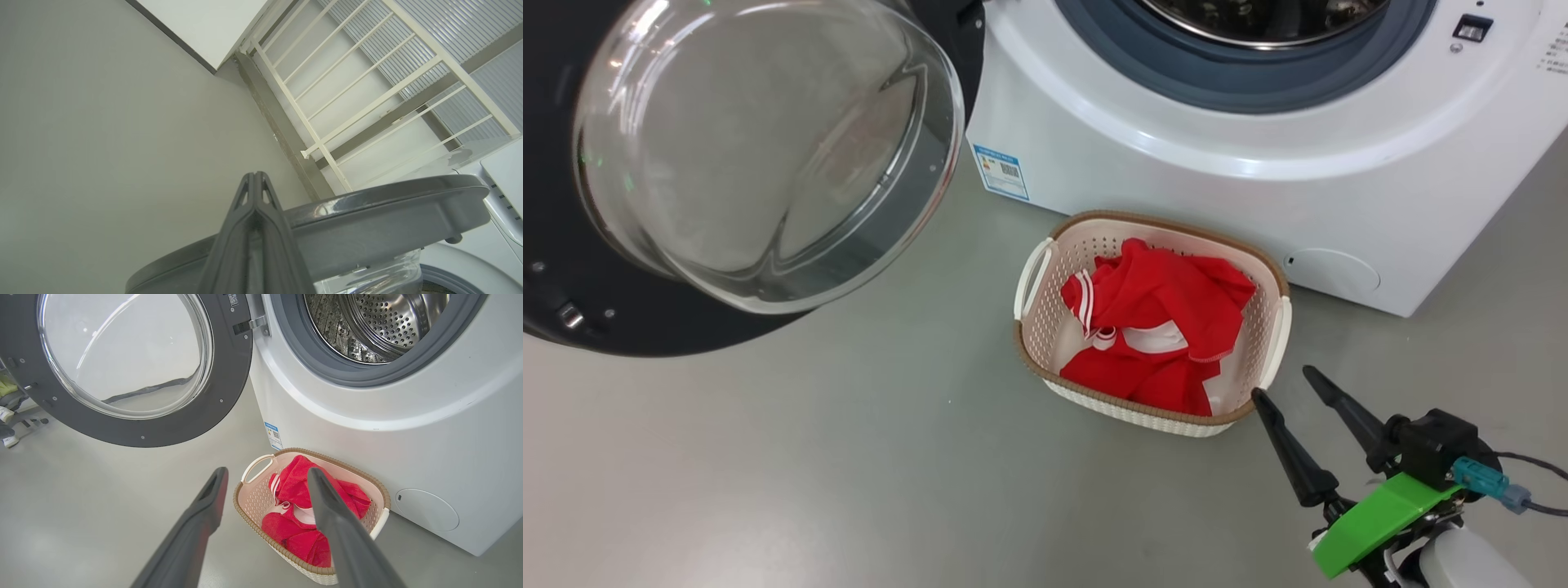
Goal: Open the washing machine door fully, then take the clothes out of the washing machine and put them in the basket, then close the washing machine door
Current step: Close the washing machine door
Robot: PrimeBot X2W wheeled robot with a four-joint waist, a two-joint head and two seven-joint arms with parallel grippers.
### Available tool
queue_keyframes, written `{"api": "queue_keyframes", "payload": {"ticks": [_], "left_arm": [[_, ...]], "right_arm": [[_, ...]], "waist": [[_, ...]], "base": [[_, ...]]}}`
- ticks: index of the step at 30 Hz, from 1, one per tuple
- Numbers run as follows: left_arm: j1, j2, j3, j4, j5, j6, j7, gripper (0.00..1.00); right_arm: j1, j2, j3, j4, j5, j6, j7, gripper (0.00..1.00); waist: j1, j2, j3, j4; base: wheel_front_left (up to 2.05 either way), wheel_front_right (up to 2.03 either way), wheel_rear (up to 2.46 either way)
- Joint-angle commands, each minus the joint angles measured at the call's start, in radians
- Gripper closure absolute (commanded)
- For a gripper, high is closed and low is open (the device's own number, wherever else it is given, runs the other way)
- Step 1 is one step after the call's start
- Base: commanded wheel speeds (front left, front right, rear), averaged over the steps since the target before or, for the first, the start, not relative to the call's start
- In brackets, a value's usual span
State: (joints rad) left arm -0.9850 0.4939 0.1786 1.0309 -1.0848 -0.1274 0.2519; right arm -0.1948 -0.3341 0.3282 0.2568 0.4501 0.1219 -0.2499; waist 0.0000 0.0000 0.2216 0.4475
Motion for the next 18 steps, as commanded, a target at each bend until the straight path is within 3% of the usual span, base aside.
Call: {"api": "queue_keyframes", "payload": {"ticks": [1, 18], "left_arm": [[-0.027, 0.076, 0.011, -0.02, -0.011, -0.003, 0.007, 1.0], [-0.037, 0.047, -0.058, -0.007, -0.079, -0.003, 0.178, 1.0]], "right_arm": [[-0.018, -0.011, 0.021, -0.024, -0.005, 0.009, -0.012, 0.0], [-0.053, -0.038, 0.021, -0.026, -0.01, 0.009, -0.012, 0.0]], "waist": [[0.0, 0.0, 0.016, -0.006], [0.0, 0.0, 0.053, -0.002]], "base": [[0.0, 0.0, 0.0], [0.0, 0.0, 0.0]]}}
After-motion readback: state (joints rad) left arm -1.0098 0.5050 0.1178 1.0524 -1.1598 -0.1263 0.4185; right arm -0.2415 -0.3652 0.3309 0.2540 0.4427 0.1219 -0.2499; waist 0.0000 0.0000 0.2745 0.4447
